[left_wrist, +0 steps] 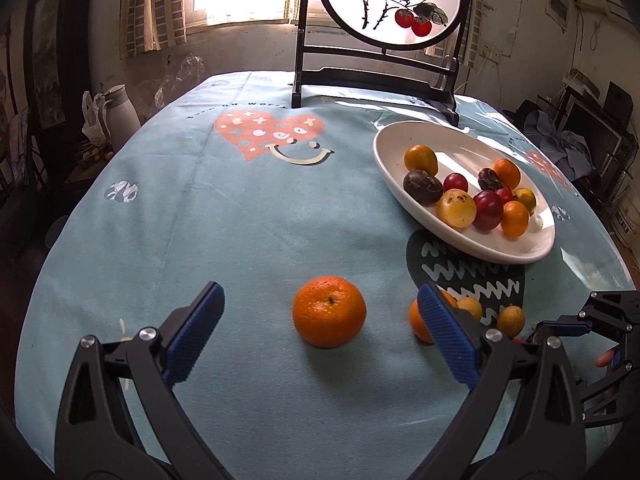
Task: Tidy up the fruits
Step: 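Grasp the dark purple fruit with the right tool while the left tool grasps the tangerine, then lower both held fruits onto the white plate and open both tools, then move the right tool to a red tomato while the left tool approaches an orange, then grasp the red tomato with the right tool while the left tool grasps the orange, then lower both held fruits onto the white plate and open both tools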
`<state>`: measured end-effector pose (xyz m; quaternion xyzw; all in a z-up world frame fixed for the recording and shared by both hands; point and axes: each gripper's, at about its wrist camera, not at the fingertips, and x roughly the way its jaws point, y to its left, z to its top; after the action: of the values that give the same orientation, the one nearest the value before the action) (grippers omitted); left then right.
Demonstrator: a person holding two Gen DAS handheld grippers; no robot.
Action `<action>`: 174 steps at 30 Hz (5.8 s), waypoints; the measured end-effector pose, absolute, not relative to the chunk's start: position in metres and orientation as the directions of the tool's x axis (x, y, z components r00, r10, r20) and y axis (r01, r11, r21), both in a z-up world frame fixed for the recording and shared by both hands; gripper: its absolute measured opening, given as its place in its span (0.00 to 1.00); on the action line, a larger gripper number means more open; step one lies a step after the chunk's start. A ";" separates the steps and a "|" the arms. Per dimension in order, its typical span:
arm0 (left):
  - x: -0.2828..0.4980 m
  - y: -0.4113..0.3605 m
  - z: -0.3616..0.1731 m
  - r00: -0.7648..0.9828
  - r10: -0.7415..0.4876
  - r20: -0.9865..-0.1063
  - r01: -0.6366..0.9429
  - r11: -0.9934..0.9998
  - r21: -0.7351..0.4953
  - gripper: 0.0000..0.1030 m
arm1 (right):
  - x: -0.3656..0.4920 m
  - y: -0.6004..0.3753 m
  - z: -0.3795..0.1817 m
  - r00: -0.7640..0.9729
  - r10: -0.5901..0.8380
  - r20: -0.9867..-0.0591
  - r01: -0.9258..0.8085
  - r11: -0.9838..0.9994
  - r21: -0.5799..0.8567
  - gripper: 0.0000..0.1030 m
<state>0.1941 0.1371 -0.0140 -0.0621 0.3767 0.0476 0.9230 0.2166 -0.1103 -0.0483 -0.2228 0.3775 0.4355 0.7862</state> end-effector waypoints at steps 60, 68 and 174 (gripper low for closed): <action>0.347 0.036 0.011 0.710 -0.126 -0.693 0.111 0.992 -0.067 0.43 | 0.372 -0.142 -0.004 0.649 0.507 -0.567 -0.477 0.852 0.215 0.46; 0.377 0.039 -0.001 0.690 -0.046 -0.723 0.037 0.999 -0.029 0.79 | 0.390 -0.140 -0.011 0.614 0.509 -0.604 -0.479 0.848 0.228 0.58; 0.203 0.090 -0.029 0.656 -0.209 -0.725 0.195 0.975 -0.104 0.35 | 0.236 -0.128 -0.022 0.456 0.541 -0.707 -0.598 0.775 0.207 0.27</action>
<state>0.2035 0.0903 -0.0290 -0.0084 0.3994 -0.1111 0.9100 0.2356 -0.1278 -0.0220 -0.0353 0.4005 0.3338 0.8526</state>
